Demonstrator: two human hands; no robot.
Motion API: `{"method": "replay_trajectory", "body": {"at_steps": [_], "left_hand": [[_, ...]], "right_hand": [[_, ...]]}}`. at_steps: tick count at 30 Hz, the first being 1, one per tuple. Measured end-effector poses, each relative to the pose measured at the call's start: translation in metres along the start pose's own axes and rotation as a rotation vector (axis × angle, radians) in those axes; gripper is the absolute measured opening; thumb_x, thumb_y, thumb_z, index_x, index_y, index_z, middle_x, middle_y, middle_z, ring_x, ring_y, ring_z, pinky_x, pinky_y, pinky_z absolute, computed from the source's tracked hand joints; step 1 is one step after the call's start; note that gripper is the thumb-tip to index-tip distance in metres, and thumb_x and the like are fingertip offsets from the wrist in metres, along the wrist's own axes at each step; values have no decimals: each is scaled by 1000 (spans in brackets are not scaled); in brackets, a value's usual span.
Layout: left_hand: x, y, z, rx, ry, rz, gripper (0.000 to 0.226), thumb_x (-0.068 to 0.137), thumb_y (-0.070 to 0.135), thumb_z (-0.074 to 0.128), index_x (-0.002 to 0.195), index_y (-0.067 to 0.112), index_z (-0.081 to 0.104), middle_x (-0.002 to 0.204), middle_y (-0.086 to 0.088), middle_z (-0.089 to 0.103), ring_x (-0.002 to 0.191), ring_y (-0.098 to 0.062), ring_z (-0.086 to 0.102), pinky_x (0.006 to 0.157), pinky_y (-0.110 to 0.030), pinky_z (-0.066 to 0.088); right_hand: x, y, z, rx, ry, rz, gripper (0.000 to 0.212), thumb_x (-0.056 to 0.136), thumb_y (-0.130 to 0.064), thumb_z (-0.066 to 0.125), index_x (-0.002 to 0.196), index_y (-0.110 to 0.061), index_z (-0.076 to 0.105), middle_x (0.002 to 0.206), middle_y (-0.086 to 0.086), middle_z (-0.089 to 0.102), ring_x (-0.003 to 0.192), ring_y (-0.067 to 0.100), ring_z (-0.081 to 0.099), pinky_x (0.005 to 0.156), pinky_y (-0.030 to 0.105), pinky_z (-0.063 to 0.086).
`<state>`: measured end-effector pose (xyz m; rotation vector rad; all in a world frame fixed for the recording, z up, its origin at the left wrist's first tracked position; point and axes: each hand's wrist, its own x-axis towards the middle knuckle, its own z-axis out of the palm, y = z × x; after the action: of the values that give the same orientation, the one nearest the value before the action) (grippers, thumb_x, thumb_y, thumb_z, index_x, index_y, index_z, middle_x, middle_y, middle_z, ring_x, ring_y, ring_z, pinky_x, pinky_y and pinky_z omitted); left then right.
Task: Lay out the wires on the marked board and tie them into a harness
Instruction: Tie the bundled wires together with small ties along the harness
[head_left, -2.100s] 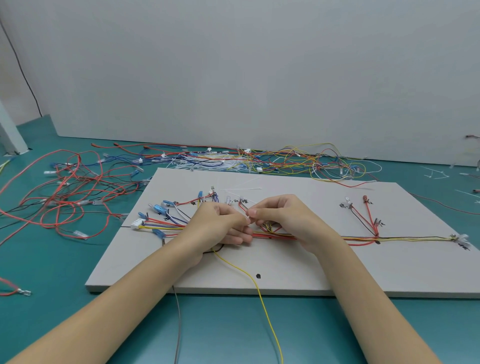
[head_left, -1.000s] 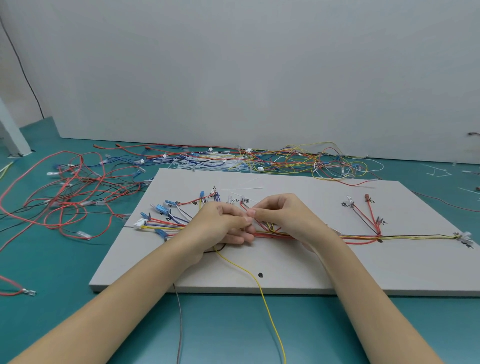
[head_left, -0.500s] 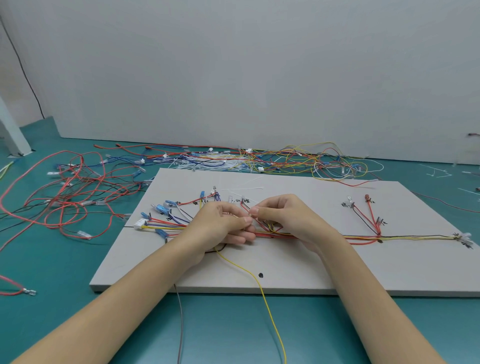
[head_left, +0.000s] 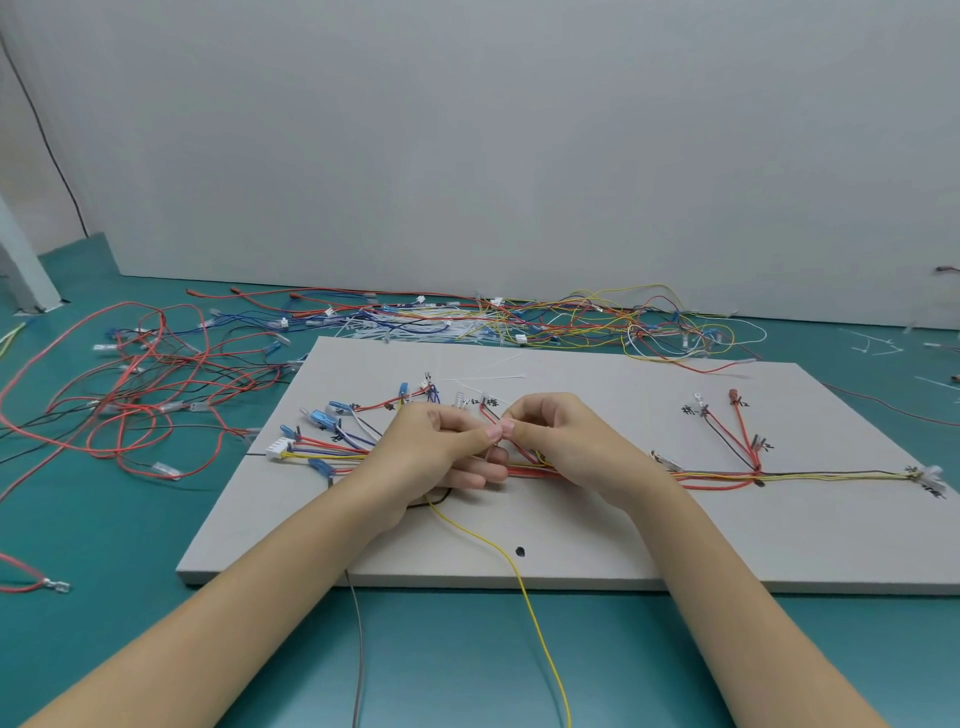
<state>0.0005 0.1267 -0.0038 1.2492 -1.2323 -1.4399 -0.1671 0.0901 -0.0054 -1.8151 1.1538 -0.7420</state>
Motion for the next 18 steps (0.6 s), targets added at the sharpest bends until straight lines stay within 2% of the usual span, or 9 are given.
{"method": "replay_trajectory", "body": {"at_steps": [4,8,11,15,18], "left_hand": [[1,1,-1,1,-6,-9,11,88,16,69,82,8,73,80,-12,75,68,-20,74,48,-16,51],[1,0,-3,3,-9,-8,8,89,10,68,85,7,73,80,-11,75,69,-18,74,50,-17,52],[3,1,-3,1,4,-3,9,89,9,67,83,8,73,79,-10,75,68,-17,74,50,-16,52],[3,0,-3,3,20,3,11,90,9,67,81,9,74,77,-10,75,67,-17,73,52,-17,53],[3,0,-3,18,10,0,11,90,9,67,82,10,74,79,-11,75,65,-17,73,51,-17,52]], "right_hand": [[-1,-1,1,-21,-8,-14,15,99,-16,54,89,-7,62,72,9,47,66,15,38,56,23,30],[-1,0,-3,2,-12,-9,18,98,-20,57,91,-6,64,72,12,49,66,18,39,55,26,29],[0,-1,-3,29,-1,-5,23,96,-23,60,91,-1,66,69,11,49,58,13,38,51,21,29],[-1,-2,-5,44,-7,13,13,93,-23,64,85,-12,67,67,5,53,57,11,41,51,19,31],[-2,-2,-5,56,-16,7,11,94,-18,62,86,-13,67,69,7,53,57,9,43,52,17,32]]}}
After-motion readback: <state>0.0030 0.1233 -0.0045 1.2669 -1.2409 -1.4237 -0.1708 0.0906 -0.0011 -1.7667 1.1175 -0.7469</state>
